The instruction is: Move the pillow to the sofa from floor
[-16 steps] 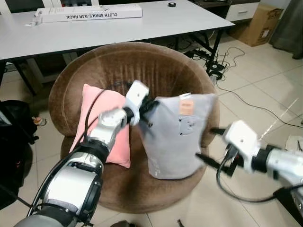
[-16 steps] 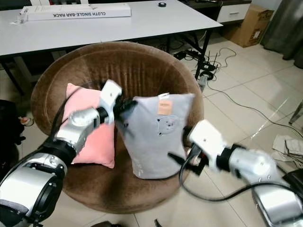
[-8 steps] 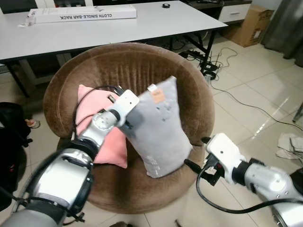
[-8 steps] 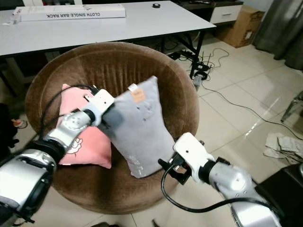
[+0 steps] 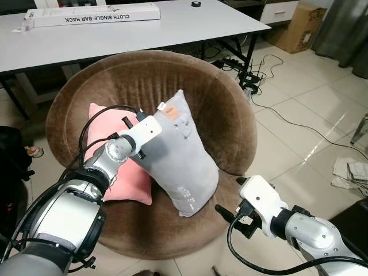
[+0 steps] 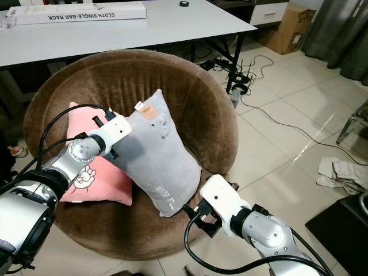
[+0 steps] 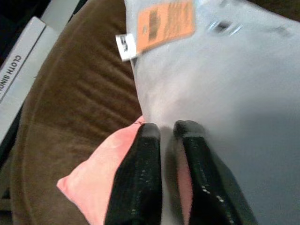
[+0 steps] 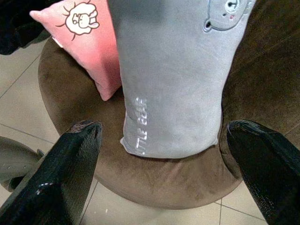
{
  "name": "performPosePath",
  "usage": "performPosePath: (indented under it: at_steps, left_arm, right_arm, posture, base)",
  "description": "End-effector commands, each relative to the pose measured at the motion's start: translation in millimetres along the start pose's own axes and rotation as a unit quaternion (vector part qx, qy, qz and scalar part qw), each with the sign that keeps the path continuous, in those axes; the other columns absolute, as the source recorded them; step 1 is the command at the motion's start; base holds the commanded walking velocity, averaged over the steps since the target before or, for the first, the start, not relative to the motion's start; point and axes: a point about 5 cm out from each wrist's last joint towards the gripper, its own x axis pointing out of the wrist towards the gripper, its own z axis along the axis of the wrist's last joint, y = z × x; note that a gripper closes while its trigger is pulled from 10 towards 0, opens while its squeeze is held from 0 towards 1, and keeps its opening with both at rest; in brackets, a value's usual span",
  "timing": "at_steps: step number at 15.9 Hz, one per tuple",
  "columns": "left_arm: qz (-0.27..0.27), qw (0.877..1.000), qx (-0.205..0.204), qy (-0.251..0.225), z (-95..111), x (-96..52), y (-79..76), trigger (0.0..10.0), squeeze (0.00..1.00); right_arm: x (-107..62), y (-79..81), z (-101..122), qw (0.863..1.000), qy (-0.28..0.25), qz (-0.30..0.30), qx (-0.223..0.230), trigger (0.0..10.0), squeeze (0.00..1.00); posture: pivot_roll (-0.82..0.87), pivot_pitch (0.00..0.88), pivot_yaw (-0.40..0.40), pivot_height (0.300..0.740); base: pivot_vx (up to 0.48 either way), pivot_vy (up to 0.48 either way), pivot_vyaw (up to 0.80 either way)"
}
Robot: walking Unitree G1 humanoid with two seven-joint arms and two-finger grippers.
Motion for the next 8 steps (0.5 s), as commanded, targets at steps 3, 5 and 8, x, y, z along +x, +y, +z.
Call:
performPosePath:
  at_steps: [3, 5, 8]
  left_arm:
    - [0.013, 1.000, 0.023, 0.012, -2.2, -0.8, 6.2, 10.0, 1.00]
    - [0.034, 0.999, 0.013, 0.016, -6.0, -3.3, 13.9, 10.0, 1.00]
    - [0.010, 0.969, -0.241, -0.050, -1.0, -2.5, 3.5, 10.0, 1.00]
  right_arm:
    - [-0.8, -5.4, 4.9, 1.000, -0.006, 0.003, -0.013, 10.0, 0.00]
    - [3.4, -8.4, 5.6, 1.000, -0.007, 0.005, -0.015, 10.0, 0.00]
    - [24.3, -25.0, 3.8, 0.997, -0.025, -0.058, 0.043, 10.0, 0.00]
  posture:
    - [-0.23, 0.023, -0.023, 0.740]
    - [-0.22, 0.003, -0.036, 0.740]
    - [-0.09, 0.000, -0.018, 0.740]
  base:
    - [0.000, 0.000, 0.00]
    - [0.000, 0.000, 0.00]
    - [0.000, 0.000, 0.00]
